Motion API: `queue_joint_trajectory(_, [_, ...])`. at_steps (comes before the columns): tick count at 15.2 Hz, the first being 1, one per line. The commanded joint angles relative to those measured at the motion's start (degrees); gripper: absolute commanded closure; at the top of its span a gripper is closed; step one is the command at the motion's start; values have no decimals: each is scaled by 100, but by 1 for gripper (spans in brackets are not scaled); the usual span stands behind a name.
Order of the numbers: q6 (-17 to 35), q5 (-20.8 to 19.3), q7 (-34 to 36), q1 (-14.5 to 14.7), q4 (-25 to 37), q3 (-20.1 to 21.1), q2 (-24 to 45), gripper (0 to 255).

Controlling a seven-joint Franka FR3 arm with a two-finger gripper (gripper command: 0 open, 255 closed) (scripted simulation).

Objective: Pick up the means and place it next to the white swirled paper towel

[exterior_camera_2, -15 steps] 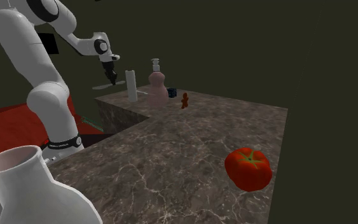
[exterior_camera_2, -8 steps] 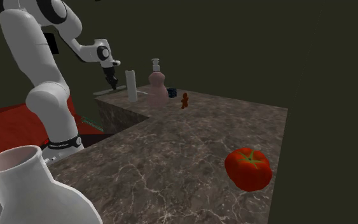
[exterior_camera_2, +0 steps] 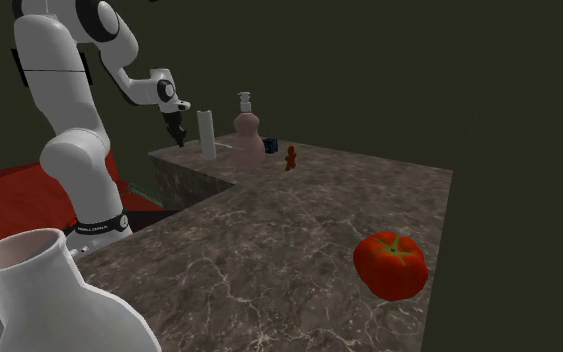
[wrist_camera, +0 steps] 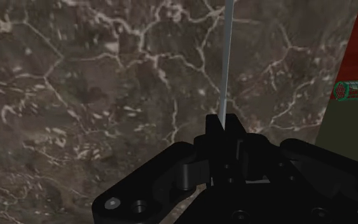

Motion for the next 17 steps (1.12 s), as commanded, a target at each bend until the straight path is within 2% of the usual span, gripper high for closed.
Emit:
queue_joint_trajectory(1, [5,-12,7,0,-1,0,8,255])
queue_joint_trajectory(4, [4,-10,6,0,-1,0,6,255])
queue_joint_trajectory(5, [4,-10,6,0,-1,0,6,0])
queue_joint_trajectory(10, [4,-10,6,0,-1,0,6,0])
queue_joint_trajectory(13, [-563,1139,-815,35,154,-115,-884,0])
queue_joint_trajectory(14, [-727,1319,-945,133,210,-244,-1056,0])
queue_joint_trajectory(17, [-726,1298,-931,176,210,-285,-1042,0])
